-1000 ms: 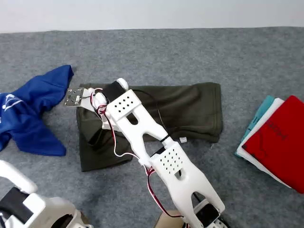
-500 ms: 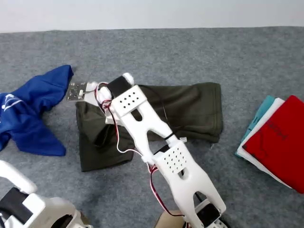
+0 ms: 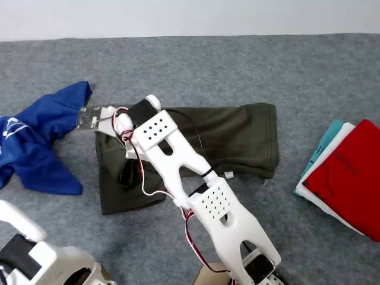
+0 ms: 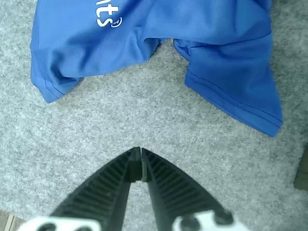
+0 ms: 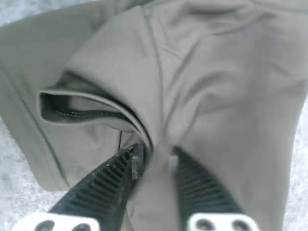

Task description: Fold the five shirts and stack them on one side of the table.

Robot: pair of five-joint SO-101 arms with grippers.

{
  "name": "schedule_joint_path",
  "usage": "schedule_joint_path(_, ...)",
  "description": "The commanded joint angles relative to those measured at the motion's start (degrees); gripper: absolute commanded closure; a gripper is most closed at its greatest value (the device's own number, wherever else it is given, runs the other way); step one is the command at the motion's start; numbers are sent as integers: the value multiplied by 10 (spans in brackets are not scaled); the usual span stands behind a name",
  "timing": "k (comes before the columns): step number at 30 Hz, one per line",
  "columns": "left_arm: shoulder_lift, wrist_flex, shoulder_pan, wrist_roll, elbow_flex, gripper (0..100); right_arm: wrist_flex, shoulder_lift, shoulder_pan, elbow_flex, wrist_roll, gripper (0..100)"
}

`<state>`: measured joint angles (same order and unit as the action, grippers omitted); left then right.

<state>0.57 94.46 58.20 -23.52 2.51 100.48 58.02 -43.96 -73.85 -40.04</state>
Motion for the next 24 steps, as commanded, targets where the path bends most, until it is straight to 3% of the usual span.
schedule_joint_path(1, 8, -10, -4, -4, 4, 993, 25, -76, -6, -8, 23, 765)
schedule_joint_path(10, 4, -11, -4, -4, 4, 993, 23, -144, -52, 149, -25, 764)
schedule_joint_path(24, 3, -22, -3, -4, 1, 993, -102, -60, -55, 169, -62, 763)
